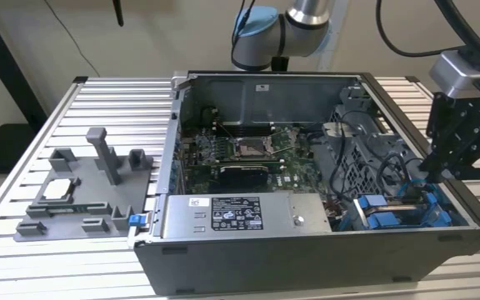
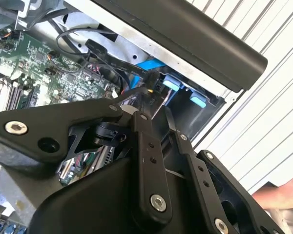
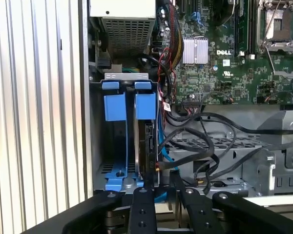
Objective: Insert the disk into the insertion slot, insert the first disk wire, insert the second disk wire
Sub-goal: 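Insert the second disk wire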
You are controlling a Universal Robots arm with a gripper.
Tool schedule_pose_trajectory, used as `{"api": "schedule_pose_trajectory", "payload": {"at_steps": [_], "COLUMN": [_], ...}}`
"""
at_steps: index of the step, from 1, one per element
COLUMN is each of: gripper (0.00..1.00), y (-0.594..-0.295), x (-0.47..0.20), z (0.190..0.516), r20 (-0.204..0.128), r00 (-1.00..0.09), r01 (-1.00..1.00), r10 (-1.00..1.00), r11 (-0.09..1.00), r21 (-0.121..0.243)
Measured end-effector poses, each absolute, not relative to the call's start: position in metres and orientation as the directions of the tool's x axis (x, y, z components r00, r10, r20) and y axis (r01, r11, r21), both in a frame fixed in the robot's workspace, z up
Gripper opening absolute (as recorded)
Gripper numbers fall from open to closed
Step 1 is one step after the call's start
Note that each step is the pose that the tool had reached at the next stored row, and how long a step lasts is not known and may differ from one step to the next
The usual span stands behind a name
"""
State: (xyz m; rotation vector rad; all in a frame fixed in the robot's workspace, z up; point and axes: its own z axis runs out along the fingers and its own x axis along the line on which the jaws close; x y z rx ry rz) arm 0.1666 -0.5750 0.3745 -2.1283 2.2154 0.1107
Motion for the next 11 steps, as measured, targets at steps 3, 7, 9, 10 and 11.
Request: {"api": "schedule_pose_trajectory", "payload": {"at_steps": [3,7,9,10,11], "gripper": [1.00,1.00,1.00,1.00,1.00], "y": [-0.574,-0.572,-0.572,-0.572,-0.571], "x": [0.168,0.171,0.175,0.178,0.180], "z": [0.375,0.375,0.375,0.375,0.375], "r20": [-0.098,-0.098,-0.099,-0.099,-0.099], "r00": [-0.040,-0.040,-0.040,-0.039,-0.039], "r01": [-0.999,-0.999,-0.999,-0.999,-0.999], "r10": [-0.994,-0.994,-0.994,-0.994,-0.994], "r11": [0.040,0.040,0.039,0.039,0.038], "r21": [0.006,0.006,0.006,0.006,0.006]}}
